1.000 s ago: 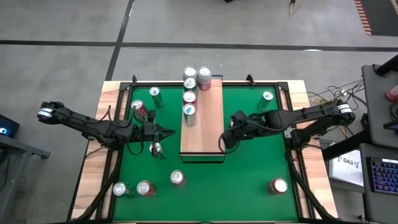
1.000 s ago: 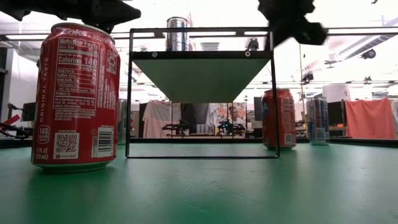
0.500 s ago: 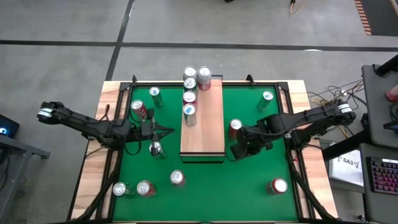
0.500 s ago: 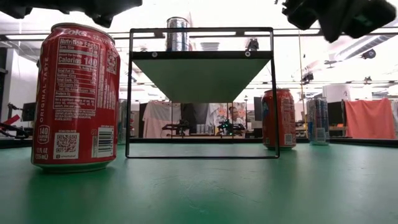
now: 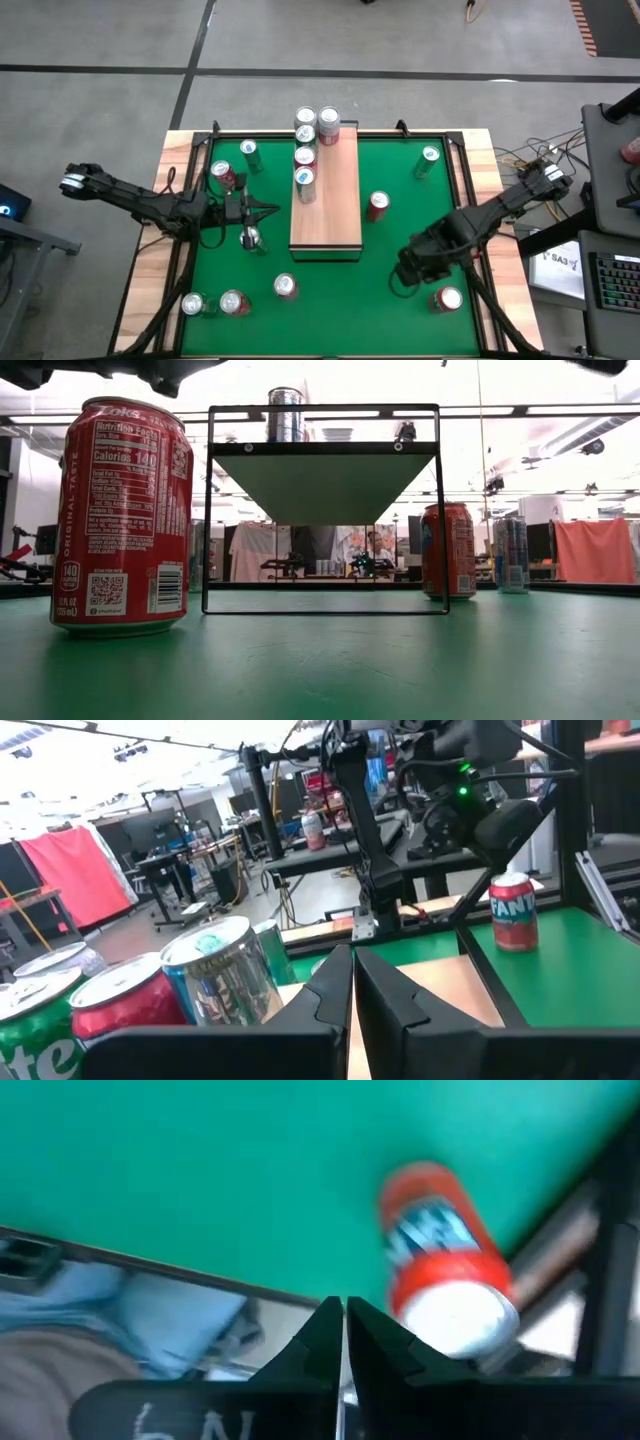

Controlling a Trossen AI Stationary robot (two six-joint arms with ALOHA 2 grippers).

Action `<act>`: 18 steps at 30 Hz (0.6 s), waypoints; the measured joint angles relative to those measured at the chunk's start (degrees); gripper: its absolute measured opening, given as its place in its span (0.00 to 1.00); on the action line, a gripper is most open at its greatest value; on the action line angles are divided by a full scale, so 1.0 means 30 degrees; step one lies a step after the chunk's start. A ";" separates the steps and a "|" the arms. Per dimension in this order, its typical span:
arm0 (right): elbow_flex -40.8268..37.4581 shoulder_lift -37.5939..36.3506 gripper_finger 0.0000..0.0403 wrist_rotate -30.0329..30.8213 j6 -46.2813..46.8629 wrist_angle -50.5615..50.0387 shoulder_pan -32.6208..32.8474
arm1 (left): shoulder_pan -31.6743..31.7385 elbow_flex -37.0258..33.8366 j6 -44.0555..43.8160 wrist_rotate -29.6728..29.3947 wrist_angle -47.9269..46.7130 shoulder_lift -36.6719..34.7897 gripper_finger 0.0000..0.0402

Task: Place canned beverage on shelf
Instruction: Put the orange can on the shelf

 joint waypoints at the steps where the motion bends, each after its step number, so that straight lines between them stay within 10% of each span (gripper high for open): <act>1: 0.0374 0.0000 0.03 -0.0044 0.0418 -0.0452 0.0329 | 0.0000 0.0000 0.0006 0.0000 0.0193 -0.0006 0.00; 18: 0.4232 0.0581 0.03 0.3867 0.7489 -0.5312 0.6738 | -0.0003 0.0000 -0.0334 0.0000 0.0738 -0.0021 0.00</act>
